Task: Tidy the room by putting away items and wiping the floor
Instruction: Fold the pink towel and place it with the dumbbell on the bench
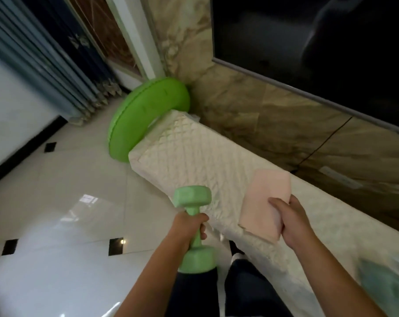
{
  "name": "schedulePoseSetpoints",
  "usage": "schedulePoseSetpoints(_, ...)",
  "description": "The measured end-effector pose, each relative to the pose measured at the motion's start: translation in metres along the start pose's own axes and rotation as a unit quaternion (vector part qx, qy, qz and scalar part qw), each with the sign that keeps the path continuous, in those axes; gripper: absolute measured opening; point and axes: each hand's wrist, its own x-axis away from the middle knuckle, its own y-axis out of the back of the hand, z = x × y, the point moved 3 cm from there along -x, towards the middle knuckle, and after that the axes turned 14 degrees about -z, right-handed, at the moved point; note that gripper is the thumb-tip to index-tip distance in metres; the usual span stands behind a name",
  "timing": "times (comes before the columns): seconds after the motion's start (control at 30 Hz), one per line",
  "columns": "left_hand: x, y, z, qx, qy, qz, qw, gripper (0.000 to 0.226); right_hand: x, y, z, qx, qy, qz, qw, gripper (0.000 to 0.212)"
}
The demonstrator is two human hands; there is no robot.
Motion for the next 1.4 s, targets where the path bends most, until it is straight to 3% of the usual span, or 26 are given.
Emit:
schedulePoseSetpoints(0.33, -0.219, -0.016, -0.075, -0.103, -0.001, -0.015, 0.995, 0.024, -0.104, -0.151, -0.032, -0.035, -0.059, -0.125, 0.99, 0.043)
schedulePoseSetpoints(0.57, -0.344, -0.051, -0.089, -0.234, -0.074, -0.022, 0.969, 0.024, -0.161, -0.209, -0.099, -0.077, -0.116, -0.166, 0.976, 0.021)
schedulePoseSetpoints(0.7, -0.396, -0.079, -0.077, -0.273, -0.107, -0.008, 0.956, 0.023, -0.191, -0.219, -0.138, -0.083, -0.13, -0.157, 0.975, 0.044)
schedulePoseSetpoints(0.87, -0.438, -0.111, -0.067, -0.312, -0.144, 0.032, 0.939, 0.018, -0.231, -0.217, -0.161, -0.063, -0.083, -0.166, 0.981, 0.034)
schedulePoseSetpoints(1.13, -0.464, -0.136, -0.072, -0.359, -0.191, 0.108, 0.907, 0.019, -0.259, -0.228, -0.147, -0.086, -0.037, -0.077, 0.993, 0.058)
schedulePoseSetpoints(1.3, -0.462, -0.134, -0.076, -0.353, -0.182, 0.122, 0.91, 0.028, -0.27, -0.236, -0.151, -0.053, -0.042, -0.106, 0.992, 0.036)
schedulePoseSetpoints(1.4, -0.463, -0.128, -0.077, -0.369, -0.195, 0.114, 0.901, 0.016, -0.277, -0.232, -0.164, 0.003, -0.053, -0.141, 0.989, 0.03)
